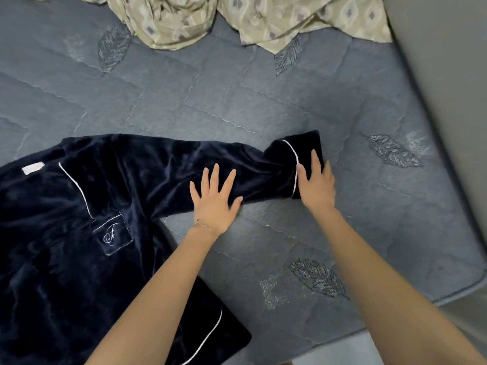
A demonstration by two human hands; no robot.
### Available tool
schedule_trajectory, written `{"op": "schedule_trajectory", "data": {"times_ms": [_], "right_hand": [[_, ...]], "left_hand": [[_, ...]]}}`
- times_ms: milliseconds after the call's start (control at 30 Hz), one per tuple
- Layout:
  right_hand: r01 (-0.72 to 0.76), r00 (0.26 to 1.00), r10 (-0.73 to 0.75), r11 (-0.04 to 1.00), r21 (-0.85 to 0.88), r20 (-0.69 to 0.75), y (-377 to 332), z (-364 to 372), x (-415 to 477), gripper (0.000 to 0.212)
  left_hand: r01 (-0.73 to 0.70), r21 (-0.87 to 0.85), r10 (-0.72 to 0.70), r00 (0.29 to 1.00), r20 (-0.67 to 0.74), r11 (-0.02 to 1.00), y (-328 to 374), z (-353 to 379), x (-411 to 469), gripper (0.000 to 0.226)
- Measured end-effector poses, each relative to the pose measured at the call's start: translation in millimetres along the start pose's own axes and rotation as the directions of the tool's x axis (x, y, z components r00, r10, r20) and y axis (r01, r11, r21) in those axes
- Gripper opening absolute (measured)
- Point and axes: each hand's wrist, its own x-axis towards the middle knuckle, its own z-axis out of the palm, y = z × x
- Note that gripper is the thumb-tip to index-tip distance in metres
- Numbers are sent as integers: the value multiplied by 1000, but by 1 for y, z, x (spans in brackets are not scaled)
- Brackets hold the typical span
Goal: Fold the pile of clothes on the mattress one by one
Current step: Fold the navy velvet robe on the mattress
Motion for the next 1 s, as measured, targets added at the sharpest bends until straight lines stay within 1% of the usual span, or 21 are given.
{"op": "schedule_trajectory", "data": {"times_ms": [67, 133, 167, 200, 233, 267, 300, 333, 367, 400, 433, 500, 600, 667, 733, 767, 833, 867, 900, 967, 1000], "right_hand": [[9, 999, -5, 998, 65, -51, -6, -1, 3, 67], [-12, 997, 30, 967, 256, -69, -14, -3, 3, 80], [-47, 996, 70, 932, 359, -51, -19, -4, 0, 85], [-74, 994, 100, 899, 431, -38, -26, -4, -3, 88], [-85, 993, 116, 879, 468, -37, -32, -4, -7, 87], [-72, 993, 110, 873, 482, -50, -41, -2, -13, 84], [-36, 994, 80, 879, 476, -72, -51, 0, -20, 80], [12, 995, 33, 888, 459, -89, -61, 3, -28, 76], [68, 995, -30, 895, 441, -92, -71, 7, -38, 74], [126, 992, -102, 894, 430, -79, -81, 12, -48, 73], [175, 984, -168, 886, 429, -55, -91, 17, -60, 74], [210, 967, -252, 860, 465, 27, -109, 33, -81, 76], [198, 937, -304, 867, 458, 170, -130, 63, -107, 72], [265, 884, -388, 875, 405, 261, -142, 82, -126, 60], [321, 813, -445, 880, 350, 376, -152, 101, -143, 45], [327, 781, -444, 890, 318, 440, -157, 109, -151, 42], [319, 739, -441, 895, 312, 508, -167, 130, -166, 47], [344, 730, -468, 881, 324, 498, -172, 143, -174, 50], [395, 726, -515, 855, 337, 455, -181, 156, -185, 52], [538, 722, -625, 777, 328, 296, -195, 186, -207, 50], [600, 724, -661, 745, 290, 199, -201, 203, -217, 48]], "left_hand": [[46, -46, -42, 996, 83, 998, 2, -2, 4, 63], [74, -130, -57, 990, 132, 989, 7, -5, 4, 61], [72, -197, -51, 993, 108, 978, 9, -7, 2, 57], [58, -302, -44, 998, 51, 952, 12, -10, 0, 53], [32, -435, -42, 999, -14, 900, 14, -13, -2, 47], [17, -584, -55, 997, -48, 811, 17, -17, -4, 42], [32, -727, -80, 996, -31, 686, 19, -24, -6, 37], [84, -839, -97, 995, 38, 537, 21, -30, -11, 33], [142, -906, -85, 989, 118, 399, 23, -36, -17, 30], [180, -935, -69, 984, 167, 305, 22, -42, -22, 30], [196, -948, -64, 981, 185, 251, 18, -45, -27, 30], [195, -967, -91, 979, 182, 164, 3, -50, -33, 35], [179, -983, -160, 972, 170, 46, -33, -60, -44, 59], [180, -984, -166, 970, 177, 7, -63, -66, -52, 60], [182, -983, -173, 969, 177, 12, -93, -70, -63, 49], [171, -984, -177, 971, 160, 49, -108, -73, -69, 45], [121, -984, -182, 979, 95, 134, -140, -72, -83, 48], [87, -985, -200, 978, 56, 146, -158, -68, -90, 47], [52, -989, -243, 970, 17, 142, -179, -64, -97, 42], [5, -993, -371, 928, -40, 121, -220, -56, -110, 33], [-32, -992, -398, 914, -78, 121, -239, -57, -116, 29]]}}
